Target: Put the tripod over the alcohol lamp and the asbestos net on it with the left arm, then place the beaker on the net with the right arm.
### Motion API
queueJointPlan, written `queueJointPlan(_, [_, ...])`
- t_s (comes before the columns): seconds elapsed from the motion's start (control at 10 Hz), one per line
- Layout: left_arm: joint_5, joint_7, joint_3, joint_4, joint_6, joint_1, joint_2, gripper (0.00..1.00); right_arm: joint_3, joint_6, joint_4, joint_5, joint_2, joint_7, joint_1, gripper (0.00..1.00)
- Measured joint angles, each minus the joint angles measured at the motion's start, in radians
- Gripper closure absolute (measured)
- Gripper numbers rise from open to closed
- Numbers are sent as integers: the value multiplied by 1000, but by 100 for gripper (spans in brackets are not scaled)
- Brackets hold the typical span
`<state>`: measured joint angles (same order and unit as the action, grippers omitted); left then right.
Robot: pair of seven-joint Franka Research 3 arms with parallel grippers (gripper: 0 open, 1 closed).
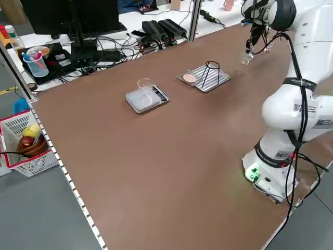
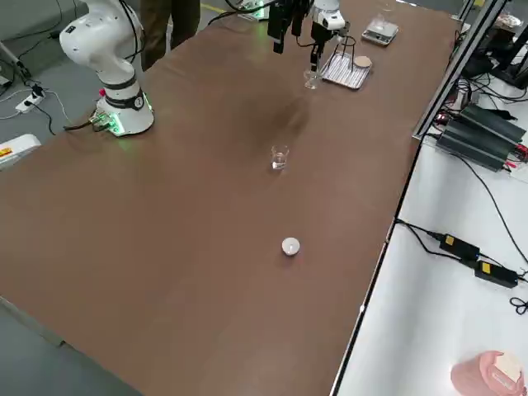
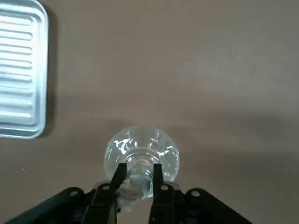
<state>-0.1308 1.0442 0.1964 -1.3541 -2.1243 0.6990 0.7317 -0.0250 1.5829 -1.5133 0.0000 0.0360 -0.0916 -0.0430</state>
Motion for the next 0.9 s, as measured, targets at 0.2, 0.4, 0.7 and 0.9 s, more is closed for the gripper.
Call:
queueJointPlan(0.2, [0, 6, -9, 40, -14, 18, 51, 73, 0, 1, 0, 0, 0, 0, 0, 0])
queueJointPlan(0.4, [0, 10, -39, 59, -37, 52, 80, 73, 0, 2, 0, 0, 0, 0, 0, 0])
queueJointPlan(0.7, [0, 18, -63, 64, -67, 77, 105, 73, 0, 3, 0, 0, 0, 0, 0, 0])
queueJointPlan(0.9, [0, 21, -96, 66, -76, 102, 114, 73, 0, 4, 0, 0, 0, 0, 0, 0])
